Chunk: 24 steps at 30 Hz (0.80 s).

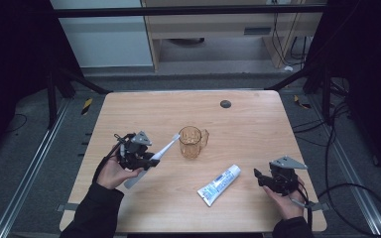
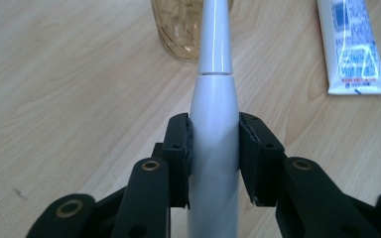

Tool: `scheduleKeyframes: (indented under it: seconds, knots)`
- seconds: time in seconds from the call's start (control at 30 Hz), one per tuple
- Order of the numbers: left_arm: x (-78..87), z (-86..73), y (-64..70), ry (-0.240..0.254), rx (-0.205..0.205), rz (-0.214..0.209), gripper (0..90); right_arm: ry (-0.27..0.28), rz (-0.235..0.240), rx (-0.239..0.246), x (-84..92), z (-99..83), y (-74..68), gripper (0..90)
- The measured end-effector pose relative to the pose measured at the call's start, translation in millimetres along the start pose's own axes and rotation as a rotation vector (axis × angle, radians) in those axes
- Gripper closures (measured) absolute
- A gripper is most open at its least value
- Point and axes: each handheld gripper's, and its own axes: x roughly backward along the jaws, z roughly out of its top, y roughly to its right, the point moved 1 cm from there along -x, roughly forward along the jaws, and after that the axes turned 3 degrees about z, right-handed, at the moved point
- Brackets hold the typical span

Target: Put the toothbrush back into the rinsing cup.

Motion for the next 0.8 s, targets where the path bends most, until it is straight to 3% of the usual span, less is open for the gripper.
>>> scheduleKeyframes:
  seconds: [0.33,0.4,0.5,0.8]
  knots:
    - [14.8,-2.1,-8.7,0.189,0.129,0.122,67.0,0.007,-0.008,0.000,-0.1,-0.7,0.0,35.7]
    - [15.8,-2.6,-9.2,0.206,0.142,0.135,67.0,0.007,-0.009,0.003,-0.2,-0.7,0.3,35.7]
    - [19.1,-4.1,-9.5,0.264,0.174,0.191,67.0,0.011,-0.013,0.003,0.1,-0.7,0.4,35.6]
    - [20.9,-4.1,-6.0,0.344,0.199,0.244,67.0,0.011,-0.014,0.005,0.0,-0.7,0.2,35.4]
